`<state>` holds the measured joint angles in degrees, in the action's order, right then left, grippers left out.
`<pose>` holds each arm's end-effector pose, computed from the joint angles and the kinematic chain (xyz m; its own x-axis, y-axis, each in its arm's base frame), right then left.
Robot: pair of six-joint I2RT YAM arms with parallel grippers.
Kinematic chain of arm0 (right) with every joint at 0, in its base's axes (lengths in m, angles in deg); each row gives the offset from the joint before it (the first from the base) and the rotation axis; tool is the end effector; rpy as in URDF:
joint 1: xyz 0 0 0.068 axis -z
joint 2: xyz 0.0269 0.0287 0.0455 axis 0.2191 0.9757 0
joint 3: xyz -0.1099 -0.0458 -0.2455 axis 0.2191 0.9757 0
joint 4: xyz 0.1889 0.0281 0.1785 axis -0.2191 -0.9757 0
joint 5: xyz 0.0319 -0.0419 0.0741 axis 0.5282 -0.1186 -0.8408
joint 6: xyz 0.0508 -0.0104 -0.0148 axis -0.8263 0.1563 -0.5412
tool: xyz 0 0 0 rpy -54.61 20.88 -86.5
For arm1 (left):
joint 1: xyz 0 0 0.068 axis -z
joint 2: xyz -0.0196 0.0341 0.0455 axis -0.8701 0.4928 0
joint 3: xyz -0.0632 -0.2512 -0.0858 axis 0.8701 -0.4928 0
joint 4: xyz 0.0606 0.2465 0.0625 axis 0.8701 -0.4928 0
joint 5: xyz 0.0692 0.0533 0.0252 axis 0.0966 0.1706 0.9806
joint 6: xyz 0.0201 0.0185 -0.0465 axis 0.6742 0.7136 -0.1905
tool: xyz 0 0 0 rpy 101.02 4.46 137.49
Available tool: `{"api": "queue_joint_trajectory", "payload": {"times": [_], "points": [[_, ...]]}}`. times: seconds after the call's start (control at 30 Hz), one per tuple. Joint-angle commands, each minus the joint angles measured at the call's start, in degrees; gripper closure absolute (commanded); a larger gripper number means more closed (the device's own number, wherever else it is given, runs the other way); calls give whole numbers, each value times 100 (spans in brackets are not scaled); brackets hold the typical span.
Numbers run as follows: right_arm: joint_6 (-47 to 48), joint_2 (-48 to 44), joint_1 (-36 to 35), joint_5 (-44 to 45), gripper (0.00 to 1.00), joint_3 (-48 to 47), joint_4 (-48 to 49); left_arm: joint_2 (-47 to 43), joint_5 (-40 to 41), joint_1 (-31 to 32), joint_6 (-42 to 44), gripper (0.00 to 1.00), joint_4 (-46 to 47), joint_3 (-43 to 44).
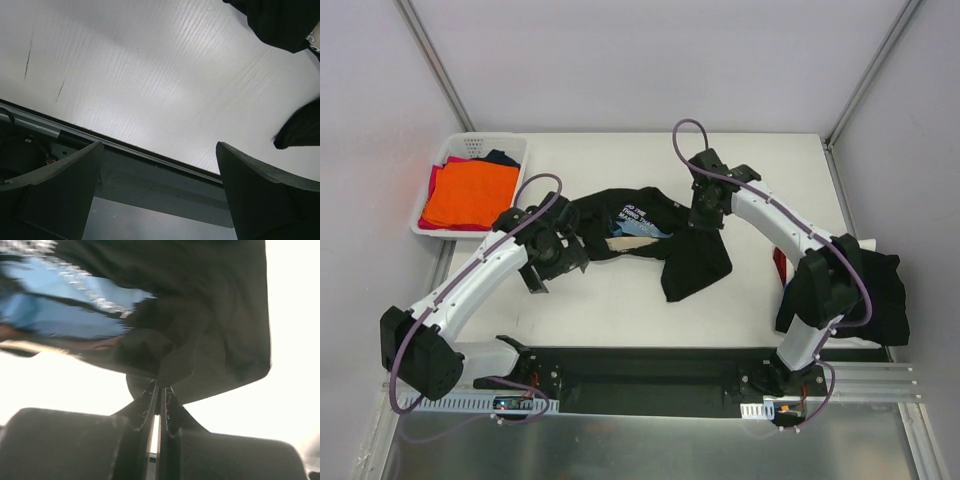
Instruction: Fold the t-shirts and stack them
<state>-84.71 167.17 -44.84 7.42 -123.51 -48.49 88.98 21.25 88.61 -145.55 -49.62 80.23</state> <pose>0.3134 0.1930 0.2864 -0.8537 -0.1191 -0.5070 -0.1956 0.9755 0.1003 0.1951 -0.0991 0.2838 -0.8048 -0.5165 -0.2925 -0.4668 0.8551 -0.2254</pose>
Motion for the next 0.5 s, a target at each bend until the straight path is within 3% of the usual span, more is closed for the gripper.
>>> {"api": "queue_joint_trajectory", "payload": {"times": [0.0,0.03,0.07,0.17,0.27,0.47], "points": [[142,520,212,-85,97,87,-590,274,-98,25,221,4,60,265],[142,617,204,-156,91,105,-599,336,-116,25,247,4,96,256],[142,757,186,-217,75,140,-608,398,-150,25,308,4,113,238],[142,567,125,-534,48,534,-249,662,-203,25,388,4,245,203],[89,206,-77,-693,36,886,-46,951,-309,25,484,4,456,229],[-253,-1024,-805,-431,28,1844,-160,1760,-581,25,660,3,746,651]]}}
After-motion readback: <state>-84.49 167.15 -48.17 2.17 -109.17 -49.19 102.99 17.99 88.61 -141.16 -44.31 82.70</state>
